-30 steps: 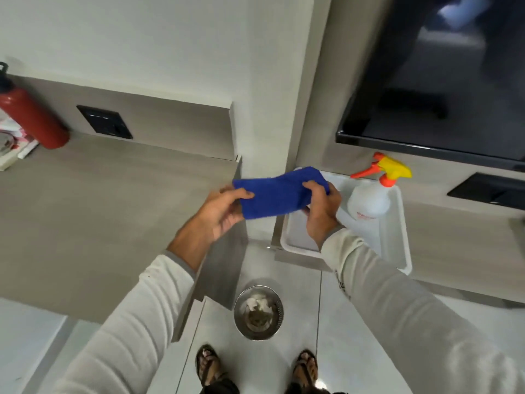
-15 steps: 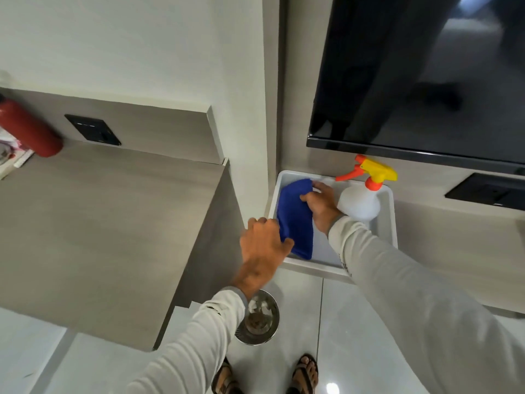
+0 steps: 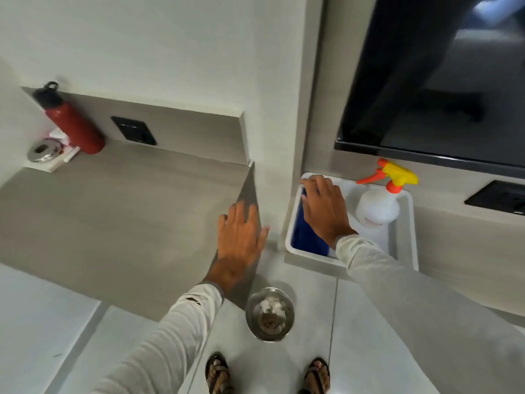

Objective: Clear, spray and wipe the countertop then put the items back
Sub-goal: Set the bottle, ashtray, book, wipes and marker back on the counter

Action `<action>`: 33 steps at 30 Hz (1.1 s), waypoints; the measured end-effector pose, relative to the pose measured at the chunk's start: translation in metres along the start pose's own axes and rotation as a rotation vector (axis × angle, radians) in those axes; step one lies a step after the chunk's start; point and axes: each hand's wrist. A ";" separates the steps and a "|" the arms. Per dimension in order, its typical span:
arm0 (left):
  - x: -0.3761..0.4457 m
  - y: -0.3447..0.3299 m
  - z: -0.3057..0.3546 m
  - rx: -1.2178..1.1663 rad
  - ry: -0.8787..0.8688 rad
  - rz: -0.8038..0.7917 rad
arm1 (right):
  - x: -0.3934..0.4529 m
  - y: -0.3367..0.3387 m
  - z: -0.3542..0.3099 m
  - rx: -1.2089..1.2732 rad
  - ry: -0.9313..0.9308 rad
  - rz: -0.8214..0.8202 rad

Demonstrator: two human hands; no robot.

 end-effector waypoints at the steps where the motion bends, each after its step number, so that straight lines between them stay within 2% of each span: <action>1: -0.003 0.005 -0.023 0.028 0.005 0.019 | 0.001 0.004 -0.015 0.003 0.033 0.036; 6: -0.025 0.040 -0.167 0.131 0.096 0.110 | 0.023 0.014 -0.135 -0.022 0.225 0.105; 14: -0.058 0.096 -0.413 0.228 0.270 0.138 | 0.083 -0.014 -0.392 -0.007 0.314 -0.033; 18: -0.067 0.112 -0.494 0.200 0.336 0.110 | 0.100 -0.023 -0.491 0.013 0.338 -0.073; 25: -0.052 0.097 -0.580 0.123 0.384 0.071 | 0.154 -0.052 -0.569 0.020 0.300 -0.152; 30: -0.020 0.067 -0.623 0.139 0.308 -0.057 | 0.205 -0.096 -0.594 0.108 0.180 -0.238; 33: 0.011 0.051 -0.648 0.126 0.288 -0.074 | 0.234 -0.124 -0.606 0.161 0.100 -0.244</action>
Point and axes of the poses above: each hand's wrist, its own x-axis towards the middle knuckle, its own y-axis out of the back of the hand, z = x × y, and after that the axes turned 4 degrees about -y, right-handed
